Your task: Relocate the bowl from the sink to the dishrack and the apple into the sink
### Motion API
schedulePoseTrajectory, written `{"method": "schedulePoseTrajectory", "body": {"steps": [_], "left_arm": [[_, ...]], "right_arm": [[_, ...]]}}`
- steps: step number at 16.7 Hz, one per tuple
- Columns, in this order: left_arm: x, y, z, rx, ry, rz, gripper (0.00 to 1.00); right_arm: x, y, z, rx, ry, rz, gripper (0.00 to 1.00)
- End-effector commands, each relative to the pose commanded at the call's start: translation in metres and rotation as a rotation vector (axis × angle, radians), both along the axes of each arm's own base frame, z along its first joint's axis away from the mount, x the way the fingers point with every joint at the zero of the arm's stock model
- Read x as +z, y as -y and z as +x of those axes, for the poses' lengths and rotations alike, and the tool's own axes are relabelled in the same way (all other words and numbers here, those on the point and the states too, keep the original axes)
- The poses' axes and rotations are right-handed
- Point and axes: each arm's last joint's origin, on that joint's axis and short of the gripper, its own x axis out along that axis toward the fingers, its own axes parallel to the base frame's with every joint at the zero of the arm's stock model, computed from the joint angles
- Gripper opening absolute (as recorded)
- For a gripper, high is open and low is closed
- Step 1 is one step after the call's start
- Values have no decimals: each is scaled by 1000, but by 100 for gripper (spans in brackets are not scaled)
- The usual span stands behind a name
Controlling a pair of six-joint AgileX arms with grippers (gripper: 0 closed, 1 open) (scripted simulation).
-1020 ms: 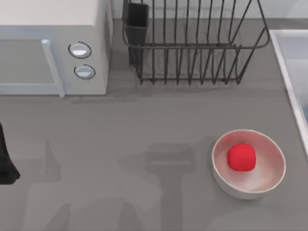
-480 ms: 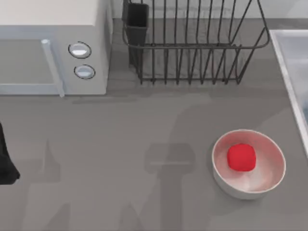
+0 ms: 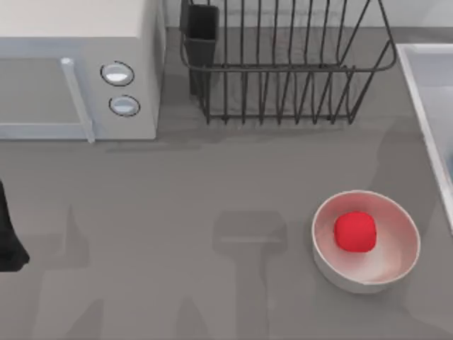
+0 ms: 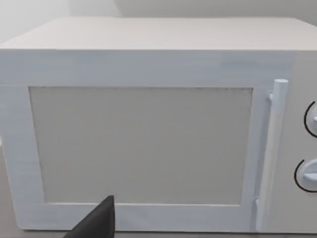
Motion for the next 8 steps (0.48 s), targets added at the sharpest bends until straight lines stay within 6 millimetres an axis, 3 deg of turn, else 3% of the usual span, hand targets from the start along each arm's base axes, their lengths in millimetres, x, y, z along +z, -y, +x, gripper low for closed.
{"method": "schedulePoseTrajectory", "body": {"steps": [8], "left_arm": [[0,0,0,0,0,0,100]], "right_arm": [[-10,-1,1,1,-17,7,100]]}}
